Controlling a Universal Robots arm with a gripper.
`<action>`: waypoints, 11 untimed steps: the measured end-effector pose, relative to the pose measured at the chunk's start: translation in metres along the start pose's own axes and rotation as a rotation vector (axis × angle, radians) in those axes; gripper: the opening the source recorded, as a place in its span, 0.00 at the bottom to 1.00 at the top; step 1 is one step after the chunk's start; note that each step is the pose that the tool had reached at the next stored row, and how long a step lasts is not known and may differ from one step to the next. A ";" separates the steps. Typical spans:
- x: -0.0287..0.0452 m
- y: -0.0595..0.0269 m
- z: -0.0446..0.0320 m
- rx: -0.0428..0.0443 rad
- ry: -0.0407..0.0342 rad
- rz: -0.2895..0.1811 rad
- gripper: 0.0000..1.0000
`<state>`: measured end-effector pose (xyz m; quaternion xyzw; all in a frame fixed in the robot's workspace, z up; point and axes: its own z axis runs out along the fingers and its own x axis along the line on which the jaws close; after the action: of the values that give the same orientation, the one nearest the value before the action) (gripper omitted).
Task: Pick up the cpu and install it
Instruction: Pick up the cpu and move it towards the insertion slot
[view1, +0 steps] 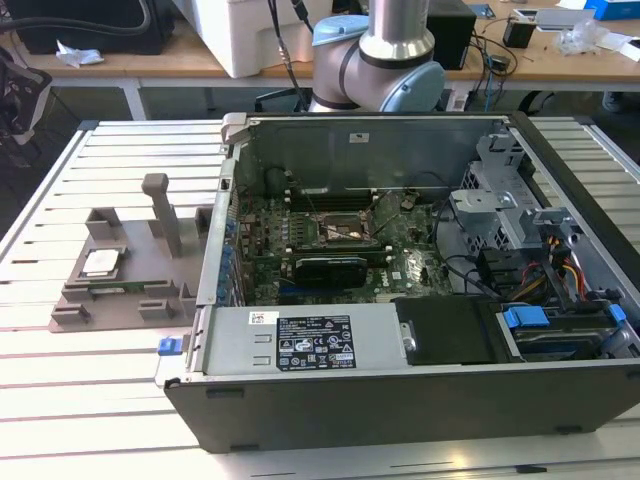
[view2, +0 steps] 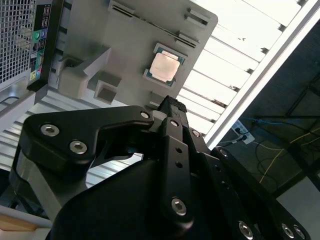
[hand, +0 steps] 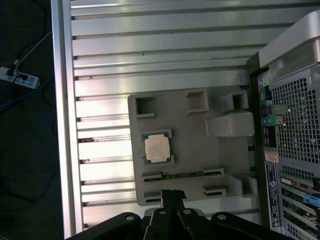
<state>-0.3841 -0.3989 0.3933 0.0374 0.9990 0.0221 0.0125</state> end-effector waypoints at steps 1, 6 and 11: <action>0.0000 0.0000 0.0000 0.0000 0.0000 0.000 0.11; 0.0001 0.0000 0.0000 0.0000 0.0000 0.000 0.36; 0.0003 0.0004 0.0001 0.0418 -0.0030 -0.003 0.60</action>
<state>-0.3844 -0.3985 0.3932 0.0360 0.9993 0.0012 0.0133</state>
